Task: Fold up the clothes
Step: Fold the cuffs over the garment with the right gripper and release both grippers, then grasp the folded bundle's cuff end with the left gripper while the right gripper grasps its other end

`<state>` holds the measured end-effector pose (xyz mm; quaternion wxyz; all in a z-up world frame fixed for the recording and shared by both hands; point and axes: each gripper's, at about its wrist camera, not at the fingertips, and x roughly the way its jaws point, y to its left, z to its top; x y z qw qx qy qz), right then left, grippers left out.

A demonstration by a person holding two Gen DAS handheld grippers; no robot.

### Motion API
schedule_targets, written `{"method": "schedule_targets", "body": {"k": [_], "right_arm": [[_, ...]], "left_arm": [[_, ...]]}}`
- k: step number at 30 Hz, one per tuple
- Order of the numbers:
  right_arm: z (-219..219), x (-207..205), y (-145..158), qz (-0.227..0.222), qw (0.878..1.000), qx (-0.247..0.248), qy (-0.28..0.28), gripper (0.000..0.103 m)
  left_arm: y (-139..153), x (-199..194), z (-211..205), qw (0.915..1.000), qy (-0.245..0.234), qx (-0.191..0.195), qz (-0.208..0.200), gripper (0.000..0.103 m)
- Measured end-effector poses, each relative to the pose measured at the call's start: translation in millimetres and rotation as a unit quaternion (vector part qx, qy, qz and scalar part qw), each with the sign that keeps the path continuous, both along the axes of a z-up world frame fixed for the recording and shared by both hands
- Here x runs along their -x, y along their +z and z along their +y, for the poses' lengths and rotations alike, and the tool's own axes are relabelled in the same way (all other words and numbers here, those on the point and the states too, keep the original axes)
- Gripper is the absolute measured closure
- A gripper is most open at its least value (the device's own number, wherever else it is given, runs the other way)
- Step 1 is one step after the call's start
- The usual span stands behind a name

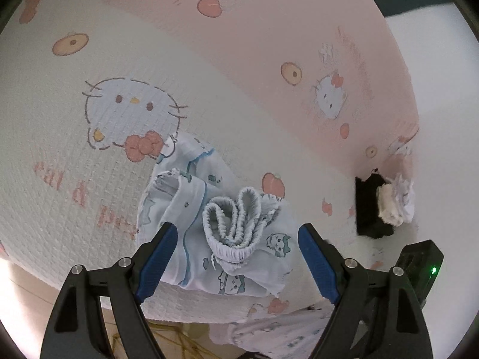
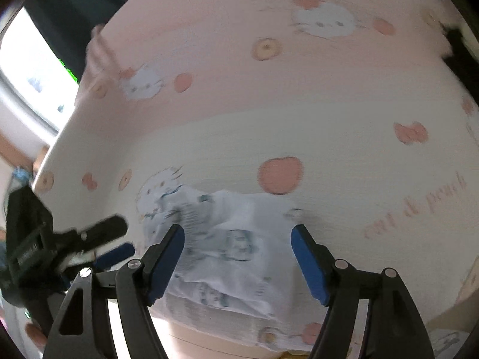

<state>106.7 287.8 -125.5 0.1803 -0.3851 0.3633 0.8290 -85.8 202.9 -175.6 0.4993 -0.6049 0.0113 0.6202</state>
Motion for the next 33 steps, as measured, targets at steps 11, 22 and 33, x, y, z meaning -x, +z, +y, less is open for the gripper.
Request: {"method": "schedule_targets", "body": {"k": [11, 22, 33], "right_arm": [[42, -37, -40, 0.042, 0.989, 0.132, -0.06, 0.03], [33, -23, -54, 0.049, 0.99, 0.125, -0.03, 0.042], [26, 0, -61, 0.022, 0.995, 0.096, -0.012, 0.079]], "left_arm": [[-7, -33, 17, 0.9921, -0.043, 0.044, 0.109, 0.021], [-14, -50, 31, 0.9846, -0.065, 0.061, 0.15, 0.021], [-24, -62, 32, 0.9679, -0.061, 0.06, 0.236, 0.066]]}}
